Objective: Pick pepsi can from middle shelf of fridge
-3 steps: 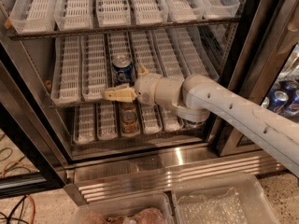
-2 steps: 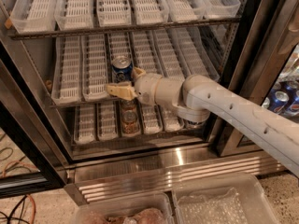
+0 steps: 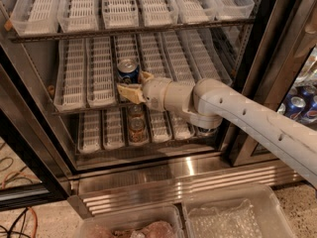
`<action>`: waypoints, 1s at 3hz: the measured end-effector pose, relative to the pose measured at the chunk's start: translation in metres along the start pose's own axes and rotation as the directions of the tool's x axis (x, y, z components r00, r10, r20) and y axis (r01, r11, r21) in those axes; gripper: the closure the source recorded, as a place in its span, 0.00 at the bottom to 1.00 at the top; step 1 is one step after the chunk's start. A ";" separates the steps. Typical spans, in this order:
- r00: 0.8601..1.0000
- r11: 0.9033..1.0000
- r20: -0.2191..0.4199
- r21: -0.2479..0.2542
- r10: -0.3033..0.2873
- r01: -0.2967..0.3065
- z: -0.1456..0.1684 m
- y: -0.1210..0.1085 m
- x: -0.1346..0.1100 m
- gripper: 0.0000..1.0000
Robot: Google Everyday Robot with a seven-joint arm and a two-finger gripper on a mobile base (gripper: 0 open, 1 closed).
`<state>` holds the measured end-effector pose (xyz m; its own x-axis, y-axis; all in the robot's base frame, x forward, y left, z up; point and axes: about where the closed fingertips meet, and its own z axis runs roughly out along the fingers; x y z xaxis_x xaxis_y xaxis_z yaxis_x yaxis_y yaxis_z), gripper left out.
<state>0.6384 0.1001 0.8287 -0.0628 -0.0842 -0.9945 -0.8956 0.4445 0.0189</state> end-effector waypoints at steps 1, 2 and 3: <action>1.000 1.000 -0.003 -0.003 0.000 0.000 0.001 0.001 0.001 1.00; 1.000 0.999 0.004 -0.017 -0.030 0.030 -0.002 0.004 -0.019 1.00; 0.995 0.996 0.084 -0.068 -0.058 0.063 -0.013 0.013 -0.063 1.00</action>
Offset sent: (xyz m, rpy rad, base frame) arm -0.0064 -0.0024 0.0532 -0.0231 -0.0771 0.0409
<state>0.6250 0.0995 0.8927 0.0260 -0.0349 -0.9991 -0.9256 0.3766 -0.0373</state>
